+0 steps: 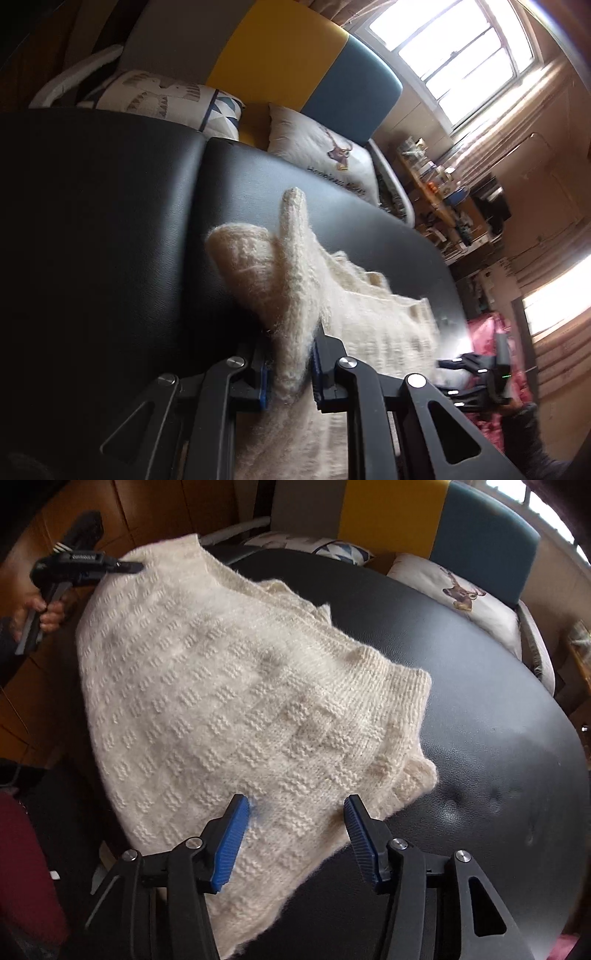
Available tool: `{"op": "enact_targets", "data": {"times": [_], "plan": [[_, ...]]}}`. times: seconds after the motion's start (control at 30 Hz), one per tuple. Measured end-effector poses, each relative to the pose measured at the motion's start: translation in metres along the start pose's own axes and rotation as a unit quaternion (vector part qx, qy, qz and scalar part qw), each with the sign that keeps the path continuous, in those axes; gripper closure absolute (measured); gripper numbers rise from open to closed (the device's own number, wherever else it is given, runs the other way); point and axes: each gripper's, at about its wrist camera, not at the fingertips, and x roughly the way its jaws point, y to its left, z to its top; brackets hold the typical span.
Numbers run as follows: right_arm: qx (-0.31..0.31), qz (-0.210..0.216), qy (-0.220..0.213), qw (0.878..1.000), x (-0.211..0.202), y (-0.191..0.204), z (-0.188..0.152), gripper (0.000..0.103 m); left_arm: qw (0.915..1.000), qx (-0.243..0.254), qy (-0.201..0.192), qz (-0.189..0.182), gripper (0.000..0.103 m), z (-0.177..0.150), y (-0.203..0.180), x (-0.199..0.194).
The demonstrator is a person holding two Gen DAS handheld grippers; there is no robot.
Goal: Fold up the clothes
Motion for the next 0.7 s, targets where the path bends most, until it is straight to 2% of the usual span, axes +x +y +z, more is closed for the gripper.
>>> {"op": "enact_targets", "data": {"times": [0.17, 0.3, 0.4, 0.57, 0.7], "plan": [[0.006, 0.011, -0.003, 1.000, 0.012, -0.008, -0.004, 0.046, 0.9977, -0.025, -0.008, -0.063, 0.088, -0.007, -0.038, -0.017], [0.031, 0.004, -0.025, 0.999, 0.011, -0.009, -0.012, 0.044, 0.9921, -0.043, -0.008, -0.118, 0.088, -0.015, -0.082, -0.019], [0.063, 0.006, -0.047, 0.997, 0.009, -0.013, -0.020, 0.043, 0.9891, -0.047, -0.008, -0.139, 0.088, -0.016, -0.120, -0.008], [0.093, 0.002, -0.080, 0.992, 0.008, -0.012, -0.031, 0.043, 0.9869, -0.064, -0.003, -0.148, 0.088, -0.020, -0.175, 0.022], [0.114, 0.005, -0.108, 0.988, 0.007, -0.008, -0.033, 0.043, 0.9916, -0.060, 0.011, -0.114, 0.088, -0.033, -0.210, 0.057]]}}
